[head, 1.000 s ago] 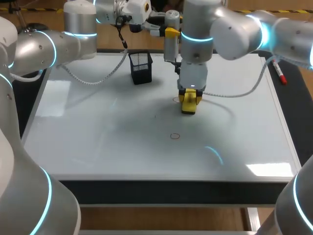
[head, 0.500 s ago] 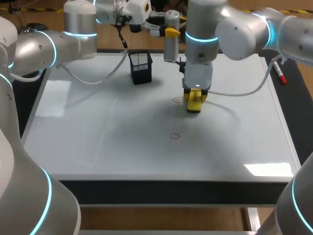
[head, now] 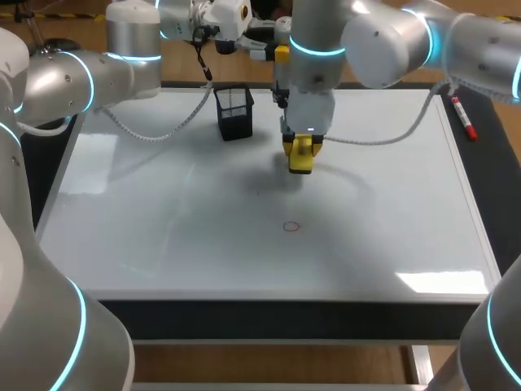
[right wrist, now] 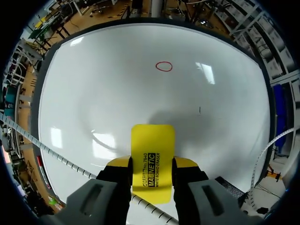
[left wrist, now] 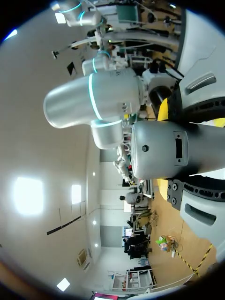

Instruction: Pick up the inspection probe, press it on each red-marked spot on the whiteboard one by one, put down the probe, pick up the eraser, and wipe off all the red marks.

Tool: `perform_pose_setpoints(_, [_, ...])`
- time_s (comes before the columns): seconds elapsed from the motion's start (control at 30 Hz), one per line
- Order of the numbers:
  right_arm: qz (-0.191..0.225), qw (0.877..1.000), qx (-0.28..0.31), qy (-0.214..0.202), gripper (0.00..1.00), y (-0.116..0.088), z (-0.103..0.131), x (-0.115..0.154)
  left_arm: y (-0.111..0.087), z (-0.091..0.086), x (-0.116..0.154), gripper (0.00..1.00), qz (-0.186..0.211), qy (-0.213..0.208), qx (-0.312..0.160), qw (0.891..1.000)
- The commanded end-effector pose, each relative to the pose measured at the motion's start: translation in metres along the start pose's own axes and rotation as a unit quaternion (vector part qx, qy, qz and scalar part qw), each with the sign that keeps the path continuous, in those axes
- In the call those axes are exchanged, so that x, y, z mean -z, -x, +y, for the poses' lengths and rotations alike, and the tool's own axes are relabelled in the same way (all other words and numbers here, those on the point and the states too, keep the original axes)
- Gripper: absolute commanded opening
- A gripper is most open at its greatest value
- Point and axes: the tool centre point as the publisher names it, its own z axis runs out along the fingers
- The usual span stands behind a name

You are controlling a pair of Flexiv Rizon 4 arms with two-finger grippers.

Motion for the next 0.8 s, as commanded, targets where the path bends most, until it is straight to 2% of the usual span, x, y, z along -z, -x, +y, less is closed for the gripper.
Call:
perform_pose_setpoints(0.03, [0.01,1.0,0.008,0.007,0.0,0.015,-0.009,-0.011,0.001,-0.002,0.0,0.0,0.002,0.001,0.001,1.0])
perform_pose_setpoints(0.3, [0.012,1.0,0.013,0.011,0.0,0.017,-0.01,-0.018,0.001,-0.002,0.0,0.0,0.002,0.001,0.001,1.0])
perform_pose_setpoints(0.8, [0.019,1.0,0.003,0.023,0.0,0.002,-0.006,-0.032,0.001,-0.002,0.0,0.0,0.002,0.001,0.001,1.0])
